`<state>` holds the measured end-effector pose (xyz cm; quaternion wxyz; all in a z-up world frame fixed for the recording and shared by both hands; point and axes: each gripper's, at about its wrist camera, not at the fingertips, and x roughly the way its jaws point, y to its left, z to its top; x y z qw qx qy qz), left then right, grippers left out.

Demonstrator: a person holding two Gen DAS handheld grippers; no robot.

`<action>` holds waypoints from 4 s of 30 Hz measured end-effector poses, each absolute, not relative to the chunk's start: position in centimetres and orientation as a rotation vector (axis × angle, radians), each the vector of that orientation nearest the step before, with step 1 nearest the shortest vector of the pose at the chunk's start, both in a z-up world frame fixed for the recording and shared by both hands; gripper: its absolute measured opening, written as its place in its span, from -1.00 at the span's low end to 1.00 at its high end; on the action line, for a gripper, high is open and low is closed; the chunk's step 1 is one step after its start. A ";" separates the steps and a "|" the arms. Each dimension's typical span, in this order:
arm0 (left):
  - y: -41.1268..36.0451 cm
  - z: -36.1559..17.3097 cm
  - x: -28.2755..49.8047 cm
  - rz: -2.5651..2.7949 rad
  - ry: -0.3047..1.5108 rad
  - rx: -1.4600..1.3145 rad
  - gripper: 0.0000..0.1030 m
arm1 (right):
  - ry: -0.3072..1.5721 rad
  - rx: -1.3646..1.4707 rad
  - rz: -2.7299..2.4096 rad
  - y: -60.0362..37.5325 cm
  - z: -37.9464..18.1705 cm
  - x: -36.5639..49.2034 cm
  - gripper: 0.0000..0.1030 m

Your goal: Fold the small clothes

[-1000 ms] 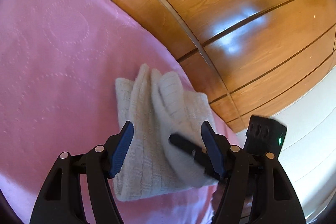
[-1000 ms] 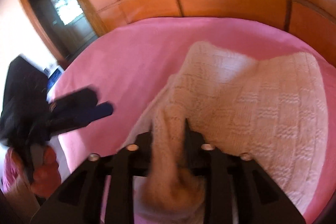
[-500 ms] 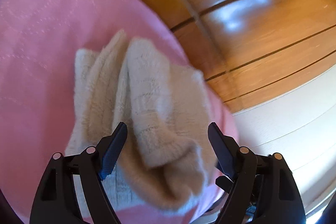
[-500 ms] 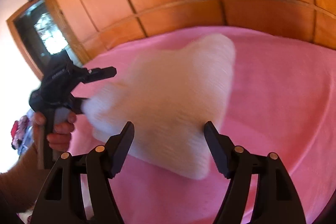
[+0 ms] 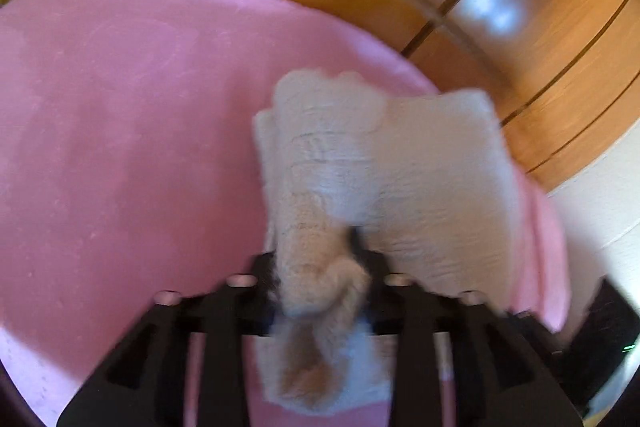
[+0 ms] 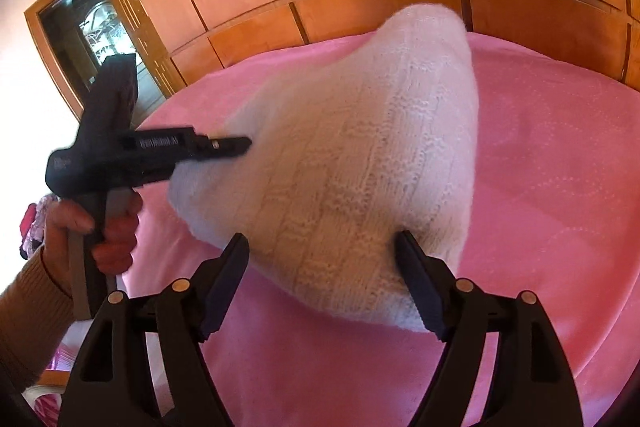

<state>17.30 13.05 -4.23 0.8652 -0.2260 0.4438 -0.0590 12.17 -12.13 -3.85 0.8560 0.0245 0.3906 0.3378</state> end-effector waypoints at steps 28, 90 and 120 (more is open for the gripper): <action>13.1 -5.0 17.0 -0.516 0.829 -0.705 -0.34 | 0.874 0.417 0.812 -18.2 -1.8 21.2 0.05; -12.9 0.3 9.3 -0.265 0.692 -0.041 0.79 | 0.629 0.162 -0.288 -33.5 -1.7 3.2 0.95; -13.5 1.3 8.0 -0.221 0.652 0.017 0.91 | 0.590 0.146 -0.303 -33.7 -1.1 2.7 0.95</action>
